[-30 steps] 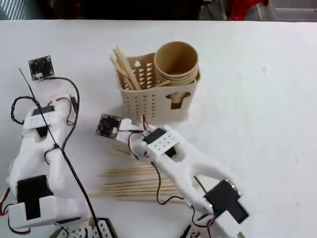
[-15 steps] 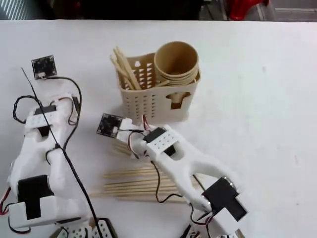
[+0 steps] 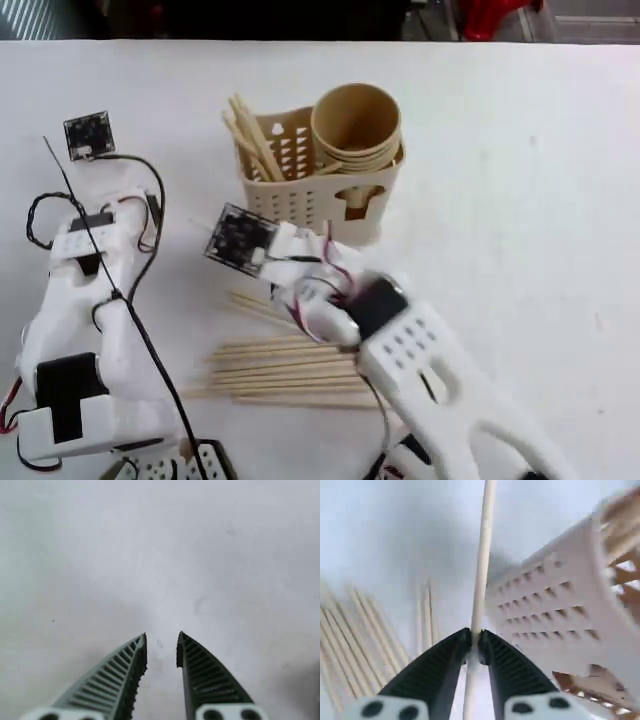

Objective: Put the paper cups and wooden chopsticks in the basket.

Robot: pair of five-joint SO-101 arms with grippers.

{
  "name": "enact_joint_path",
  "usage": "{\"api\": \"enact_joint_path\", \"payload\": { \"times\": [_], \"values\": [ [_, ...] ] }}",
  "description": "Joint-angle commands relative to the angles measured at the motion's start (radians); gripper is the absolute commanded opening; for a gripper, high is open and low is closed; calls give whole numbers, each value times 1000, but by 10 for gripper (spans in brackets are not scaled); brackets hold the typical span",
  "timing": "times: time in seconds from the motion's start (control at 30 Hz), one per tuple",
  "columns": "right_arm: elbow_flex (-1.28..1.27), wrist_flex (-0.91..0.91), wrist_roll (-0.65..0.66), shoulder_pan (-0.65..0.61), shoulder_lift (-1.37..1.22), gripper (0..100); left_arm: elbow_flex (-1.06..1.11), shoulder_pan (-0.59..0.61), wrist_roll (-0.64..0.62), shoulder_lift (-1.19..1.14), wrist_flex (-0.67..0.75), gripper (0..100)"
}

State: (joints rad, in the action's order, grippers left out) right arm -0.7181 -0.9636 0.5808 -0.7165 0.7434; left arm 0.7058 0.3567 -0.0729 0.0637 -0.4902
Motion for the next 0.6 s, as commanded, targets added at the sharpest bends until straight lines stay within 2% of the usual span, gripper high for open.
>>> {"api": "enact_joint_path", "payload": {
  "times": [0.0, 0.13, 0.23, 0.37, 0.57],
  "values": [
    [26, -1, -57, -19, 263, 17, -9, -12, 11, 12, 18, 120],
    [21, 143, -224, -13, 432, 17, -9, -12, 11, 12, 18, 120],
    [18, 343, -259, -15, 437, 17, -9, -12, 11, 12, 18, 120],
    [31, 581, -256, -4, 323, 17, -8, -12, 11, 12, 18, 120],
    [98, 773, -264, 61, 53, 17, -8, -12, 12, 10, 18, 120]
  ]
}}
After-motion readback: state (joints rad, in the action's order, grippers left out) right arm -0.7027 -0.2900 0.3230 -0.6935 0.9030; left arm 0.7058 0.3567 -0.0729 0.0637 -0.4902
